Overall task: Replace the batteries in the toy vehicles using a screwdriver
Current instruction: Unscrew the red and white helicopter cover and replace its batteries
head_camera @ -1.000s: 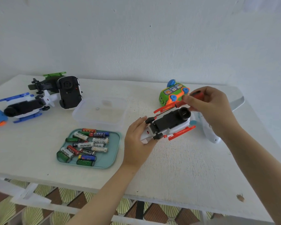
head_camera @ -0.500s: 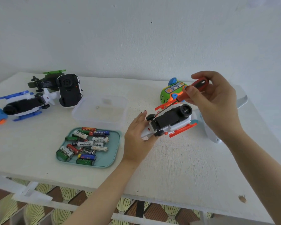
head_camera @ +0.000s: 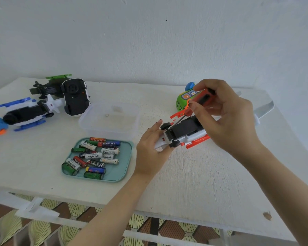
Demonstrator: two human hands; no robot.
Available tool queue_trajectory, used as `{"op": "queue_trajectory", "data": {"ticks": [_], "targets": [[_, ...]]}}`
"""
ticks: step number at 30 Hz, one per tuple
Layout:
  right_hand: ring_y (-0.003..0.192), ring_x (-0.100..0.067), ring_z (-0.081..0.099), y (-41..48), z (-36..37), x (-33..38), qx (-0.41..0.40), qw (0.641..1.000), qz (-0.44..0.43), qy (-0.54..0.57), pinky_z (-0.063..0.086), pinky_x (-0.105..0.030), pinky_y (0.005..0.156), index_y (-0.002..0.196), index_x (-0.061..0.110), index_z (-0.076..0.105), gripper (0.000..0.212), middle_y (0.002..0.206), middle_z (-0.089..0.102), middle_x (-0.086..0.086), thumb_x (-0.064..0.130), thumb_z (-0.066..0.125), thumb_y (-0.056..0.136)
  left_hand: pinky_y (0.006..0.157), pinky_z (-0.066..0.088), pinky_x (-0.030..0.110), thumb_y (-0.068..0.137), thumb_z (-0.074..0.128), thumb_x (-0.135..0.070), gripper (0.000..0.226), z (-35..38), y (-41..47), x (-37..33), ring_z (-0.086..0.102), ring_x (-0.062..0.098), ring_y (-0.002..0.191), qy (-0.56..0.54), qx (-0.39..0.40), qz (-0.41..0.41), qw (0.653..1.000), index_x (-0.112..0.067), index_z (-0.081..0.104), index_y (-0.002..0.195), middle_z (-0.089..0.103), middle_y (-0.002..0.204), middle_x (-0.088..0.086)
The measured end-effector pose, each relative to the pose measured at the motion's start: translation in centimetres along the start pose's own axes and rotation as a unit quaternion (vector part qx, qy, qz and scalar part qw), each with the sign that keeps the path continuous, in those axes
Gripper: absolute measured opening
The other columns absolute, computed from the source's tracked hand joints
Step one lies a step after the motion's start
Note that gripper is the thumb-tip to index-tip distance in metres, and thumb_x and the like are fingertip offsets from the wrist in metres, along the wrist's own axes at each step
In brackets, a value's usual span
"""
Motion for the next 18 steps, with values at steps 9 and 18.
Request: {"op": "queue_trajectory", "data": {"ticks": [9,18], "targets": [[0.086,0.002,0.066,-0.22,-0.15,-0.25,-0.003,1.0,-0.008,-0.029,0.048,-0.005,0.077,0.107,0.003,0.058,0.024,0.081,0.064,0.004,0.001,0.067,0.085,0.101,0.047,0.052,0.08,0.069,-0.038,0.049,0.14,-0.01,0.23,0.055,0.021,0.125,-0.013,-0.001,-0.007,1.0,-0.013,0.064,0.122,0.064,0.128,0.009],[0.089,0.0,0.066,-0.39,-0.01,-0.3,-0.004,1.0,-0.012,-0.027,0.05,-0.007,0.077,0.108,0.002,0.058,0.024,0.084,0.064,0.002,0.003,0.068,0.086,0.096,0.05,0.054,0.077,0.079,-0.024,0.072,-0.39,0.11,-0.57,0.059,0.025,0.121,-0.013,-0.021,0.003,1.0,-0.04,0.04,0.134,0.064,0.127,0.01]]}}
Point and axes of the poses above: each hand's wrist, its own y-axis towards the middle knuckle, its own z-axis out of the palm, x = y × z, the point moved 6 cm from there along y, towards the middle knuckle
